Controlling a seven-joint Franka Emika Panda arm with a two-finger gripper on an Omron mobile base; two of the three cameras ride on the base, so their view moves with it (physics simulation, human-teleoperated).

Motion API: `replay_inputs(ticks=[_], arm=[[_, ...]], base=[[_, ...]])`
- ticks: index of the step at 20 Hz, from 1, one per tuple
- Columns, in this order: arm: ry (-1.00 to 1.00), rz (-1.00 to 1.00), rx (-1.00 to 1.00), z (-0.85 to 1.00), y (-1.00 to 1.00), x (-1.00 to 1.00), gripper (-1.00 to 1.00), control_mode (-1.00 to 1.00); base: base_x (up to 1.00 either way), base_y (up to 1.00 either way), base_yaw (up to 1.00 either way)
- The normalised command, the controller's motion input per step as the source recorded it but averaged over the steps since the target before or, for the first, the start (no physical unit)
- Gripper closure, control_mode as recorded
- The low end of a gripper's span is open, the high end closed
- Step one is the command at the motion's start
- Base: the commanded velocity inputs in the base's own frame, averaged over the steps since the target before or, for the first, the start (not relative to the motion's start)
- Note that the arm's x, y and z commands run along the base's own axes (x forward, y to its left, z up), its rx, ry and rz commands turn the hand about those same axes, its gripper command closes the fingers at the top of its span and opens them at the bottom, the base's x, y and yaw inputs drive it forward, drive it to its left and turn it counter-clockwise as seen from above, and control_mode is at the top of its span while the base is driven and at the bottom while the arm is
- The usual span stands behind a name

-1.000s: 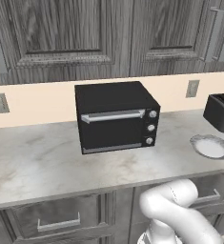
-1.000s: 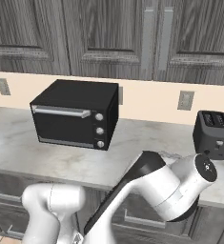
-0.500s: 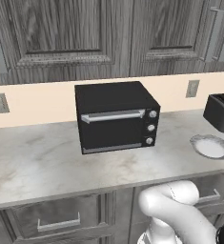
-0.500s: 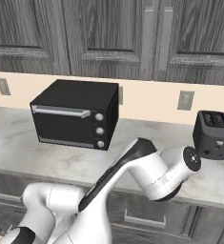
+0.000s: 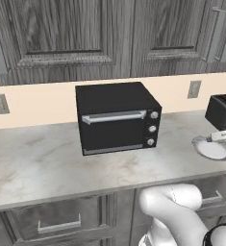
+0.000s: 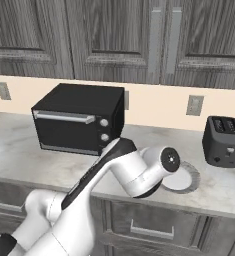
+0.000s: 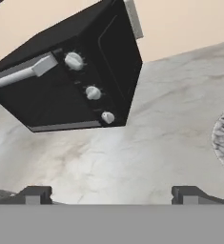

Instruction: Pull the toaster oven rack outwards. Pick up the baguette from the plate and place it on the toaster oven rack. Close the toaster oven door fully and set the temperature to the lowest setting.

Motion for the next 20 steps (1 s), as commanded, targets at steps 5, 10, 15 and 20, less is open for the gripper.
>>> replay_inputs(ticks=[5,10,15,20], arm=[[-0.03,-0.01,0.05,0.48,0.32,0.08,-1.00,-1.00],[-0.20,0.03,-0.08,0.22,0.21,0.01,-1.00,-1.00],[-0.21,0.07,-0.12,0.00,0.45,0.21,-1.00,-1.00],[0.03,0.00,-0.11,0.00,0.62,0.24,-1.00,-1.00]], base=[[0.00,0.00,0.00],[0.00,0.00,0.00],[0.00,0.00,0.00],[0.00,0.00,0.00]])
